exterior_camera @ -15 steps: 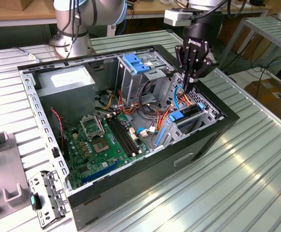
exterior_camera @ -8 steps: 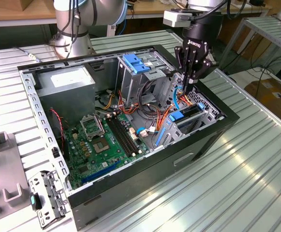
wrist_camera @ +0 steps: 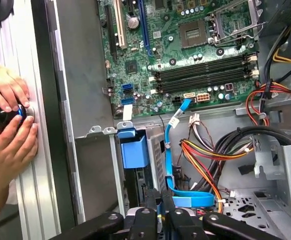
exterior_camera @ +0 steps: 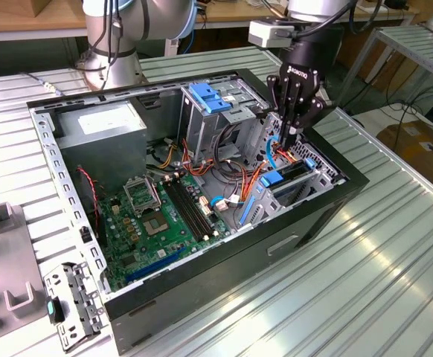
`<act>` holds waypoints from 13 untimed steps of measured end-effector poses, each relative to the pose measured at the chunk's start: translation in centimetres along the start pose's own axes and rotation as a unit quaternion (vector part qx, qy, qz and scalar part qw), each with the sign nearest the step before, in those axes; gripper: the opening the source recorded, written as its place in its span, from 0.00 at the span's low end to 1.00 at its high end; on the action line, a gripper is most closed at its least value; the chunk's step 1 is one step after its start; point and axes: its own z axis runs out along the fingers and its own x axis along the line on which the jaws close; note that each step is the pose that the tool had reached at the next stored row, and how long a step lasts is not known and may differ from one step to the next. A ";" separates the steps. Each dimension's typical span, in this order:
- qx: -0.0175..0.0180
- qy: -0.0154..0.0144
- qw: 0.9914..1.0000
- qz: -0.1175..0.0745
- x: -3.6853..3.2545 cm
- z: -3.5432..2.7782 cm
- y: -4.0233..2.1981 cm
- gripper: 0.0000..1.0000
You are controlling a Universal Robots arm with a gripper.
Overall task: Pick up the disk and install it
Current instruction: 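Insert the second disk wire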
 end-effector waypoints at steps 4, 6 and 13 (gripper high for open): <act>0.004 -0.014 1.000 0.001 0.24 0.08 0.27 0.16; 0.010 -0.032 0.999 0.004 0.39 0.12 0.83 0.16; 0.015 -0.033 0.999 0.005 0.76 0.20 1.16 0.16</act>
